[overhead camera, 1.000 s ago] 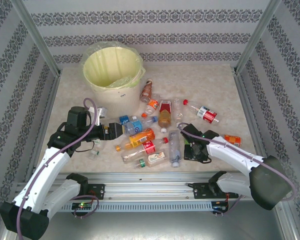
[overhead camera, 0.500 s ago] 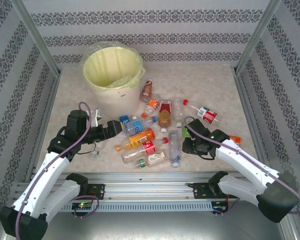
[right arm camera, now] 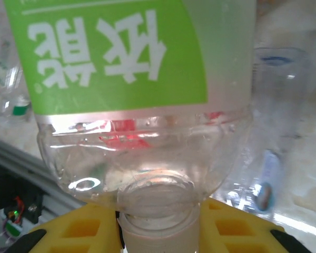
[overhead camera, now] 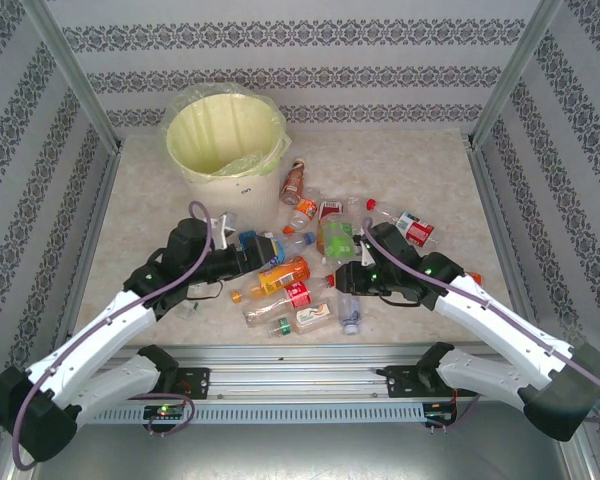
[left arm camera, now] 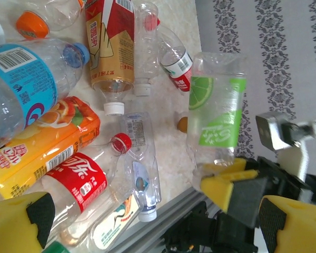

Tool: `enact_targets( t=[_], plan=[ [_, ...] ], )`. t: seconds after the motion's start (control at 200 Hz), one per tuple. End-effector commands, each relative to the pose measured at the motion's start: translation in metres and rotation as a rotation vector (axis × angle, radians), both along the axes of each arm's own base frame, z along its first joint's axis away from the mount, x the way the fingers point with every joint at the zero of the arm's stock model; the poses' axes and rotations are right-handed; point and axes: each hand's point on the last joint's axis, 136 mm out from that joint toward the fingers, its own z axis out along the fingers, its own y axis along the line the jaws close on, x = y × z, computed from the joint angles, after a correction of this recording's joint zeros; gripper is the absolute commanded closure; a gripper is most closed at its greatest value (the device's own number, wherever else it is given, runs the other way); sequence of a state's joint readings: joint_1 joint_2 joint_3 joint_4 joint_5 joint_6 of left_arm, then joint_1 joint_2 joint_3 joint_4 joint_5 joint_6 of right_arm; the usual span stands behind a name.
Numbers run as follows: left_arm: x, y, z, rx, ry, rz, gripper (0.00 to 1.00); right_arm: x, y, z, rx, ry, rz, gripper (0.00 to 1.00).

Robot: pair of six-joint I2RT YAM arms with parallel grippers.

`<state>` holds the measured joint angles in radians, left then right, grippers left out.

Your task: Put the plastic bottles in the bin

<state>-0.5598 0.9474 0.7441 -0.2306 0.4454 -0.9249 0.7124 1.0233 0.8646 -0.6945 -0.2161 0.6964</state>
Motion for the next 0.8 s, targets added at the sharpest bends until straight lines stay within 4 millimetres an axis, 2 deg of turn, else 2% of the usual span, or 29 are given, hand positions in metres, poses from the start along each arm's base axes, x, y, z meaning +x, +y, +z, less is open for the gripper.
enact_targets(
  t=[0.0, 0.27, 0.535, 0.679, 0.794],
  plan=[
    [0.019, -0.019, 0.033, -0.049, -0.097, 0.037, 0.0, -0.002, 0.025, 0.021, 0.066, -0.039, 0.082, 0.68],
    [0.029, -0.067, 0.038, -0.084, -0.114, -0.03, 0.0, -0.01, 0.044, 0.024, 0.054, -0.051, 0.141, 0.68],
    [0.039, -0.079, 0.033, -0.039, -0.13, -0.026, 0.01, -0.018, 0.054, 0.023, 0.037, -0.056, 0.179, 0.68],
    [0.041, -0.078, 0.03, -0.028, -0.122, -0.017, 0.11, -0.019, 0.055, 0.021, 0.033, -0.054, 0.182, 0.68],
    [0.041, -0.08, 0.032, -0.042, -0.12, -0.021, 0.28, -0.018, 0.055, 0.02, 0.026, -0.058, 0.181, 0.68]
  ],
)
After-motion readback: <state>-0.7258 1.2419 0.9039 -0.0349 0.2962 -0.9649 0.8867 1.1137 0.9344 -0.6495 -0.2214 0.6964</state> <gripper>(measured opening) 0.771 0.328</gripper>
